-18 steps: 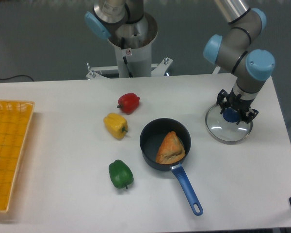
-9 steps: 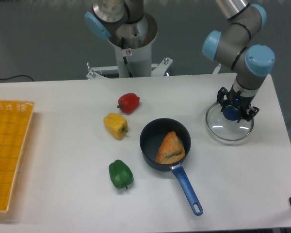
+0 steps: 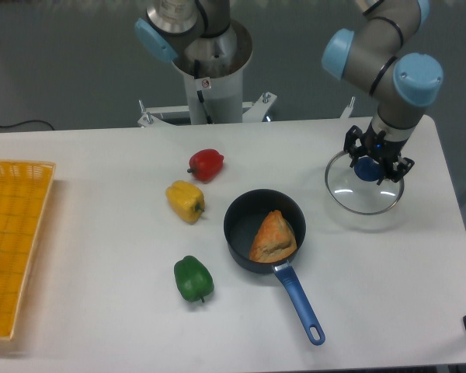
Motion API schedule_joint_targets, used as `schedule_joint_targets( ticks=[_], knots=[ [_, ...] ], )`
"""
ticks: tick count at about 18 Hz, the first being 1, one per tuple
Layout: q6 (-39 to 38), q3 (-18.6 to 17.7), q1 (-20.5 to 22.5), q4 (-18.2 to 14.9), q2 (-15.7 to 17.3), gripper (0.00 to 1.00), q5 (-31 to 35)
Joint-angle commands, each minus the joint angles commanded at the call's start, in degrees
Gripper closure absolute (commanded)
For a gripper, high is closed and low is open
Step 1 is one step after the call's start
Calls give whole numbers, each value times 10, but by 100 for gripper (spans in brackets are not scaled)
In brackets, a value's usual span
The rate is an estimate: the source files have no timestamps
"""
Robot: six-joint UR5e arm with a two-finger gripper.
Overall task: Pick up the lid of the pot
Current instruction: 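Lift the glass lid by its knob off the table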
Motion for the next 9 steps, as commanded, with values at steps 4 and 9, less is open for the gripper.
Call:
schedule_joint_targets(
  ticks=[4, 9],
  knots=[
    [-1, 14, -21, -20, 11, 34, 0],
    [-28, 25, -47, -20, 13, 34, 4]
  ],
)
